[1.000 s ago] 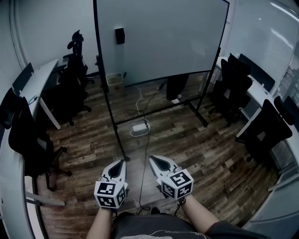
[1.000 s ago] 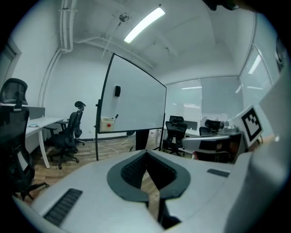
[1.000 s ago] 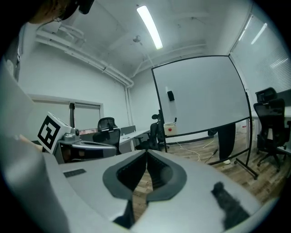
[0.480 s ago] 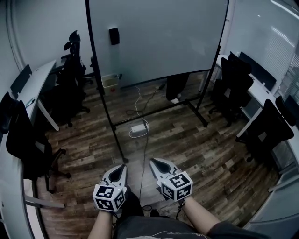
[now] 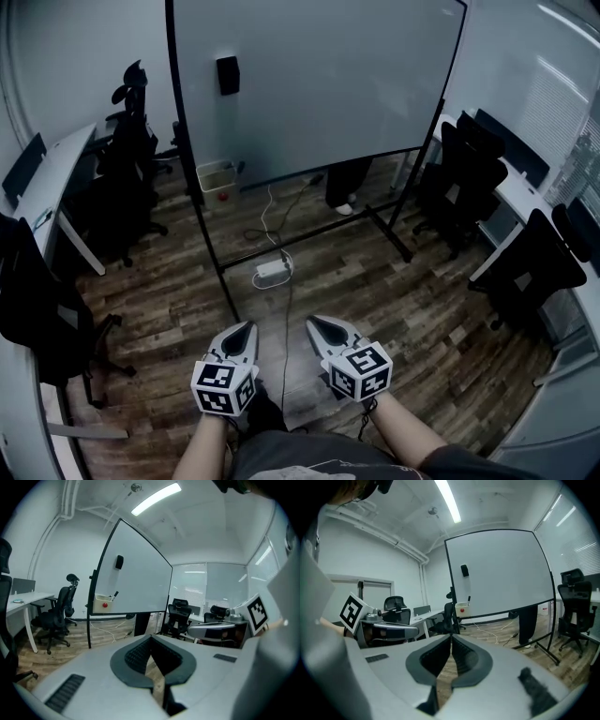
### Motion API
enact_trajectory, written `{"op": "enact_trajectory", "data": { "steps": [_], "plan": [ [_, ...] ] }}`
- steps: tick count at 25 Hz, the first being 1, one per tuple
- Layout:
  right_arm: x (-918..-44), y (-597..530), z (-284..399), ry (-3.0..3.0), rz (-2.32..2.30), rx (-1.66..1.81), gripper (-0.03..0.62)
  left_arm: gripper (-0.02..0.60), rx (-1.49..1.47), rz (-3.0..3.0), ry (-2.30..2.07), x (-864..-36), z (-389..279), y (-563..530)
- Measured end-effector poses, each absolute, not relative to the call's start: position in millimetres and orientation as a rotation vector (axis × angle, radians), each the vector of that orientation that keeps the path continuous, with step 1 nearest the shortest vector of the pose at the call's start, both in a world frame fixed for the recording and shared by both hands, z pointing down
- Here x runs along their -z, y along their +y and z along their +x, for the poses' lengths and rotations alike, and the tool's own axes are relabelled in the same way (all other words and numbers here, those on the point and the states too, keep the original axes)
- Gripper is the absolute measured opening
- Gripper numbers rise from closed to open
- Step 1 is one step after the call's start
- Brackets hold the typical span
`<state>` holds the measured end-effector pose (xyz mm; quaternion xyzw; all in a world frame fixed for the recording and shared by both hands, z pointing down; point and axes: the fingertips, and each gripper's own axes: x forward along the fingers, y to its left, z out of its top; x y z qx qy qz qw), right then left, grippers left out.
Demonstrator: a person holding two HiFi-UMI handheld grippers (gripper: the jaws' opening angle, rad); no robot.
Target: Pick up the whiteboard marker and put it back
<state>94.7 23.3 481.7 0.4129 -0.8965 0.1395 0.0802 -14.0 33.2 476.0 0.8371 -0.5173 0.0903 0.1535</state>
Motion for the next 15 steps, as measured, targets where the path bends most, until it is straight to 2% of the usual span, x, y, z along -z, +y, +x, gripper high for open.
{"op": "enact_trajectory", "data": {
  "steps": [15],
  "plan": [
    [-460.7, -106.7, 20.6, -2.672, 1.296, -0.437, 0.025, 0.014, -0.206, 2.420, -1.458, -460.0, -88.4, -94.3]
  ]
}}
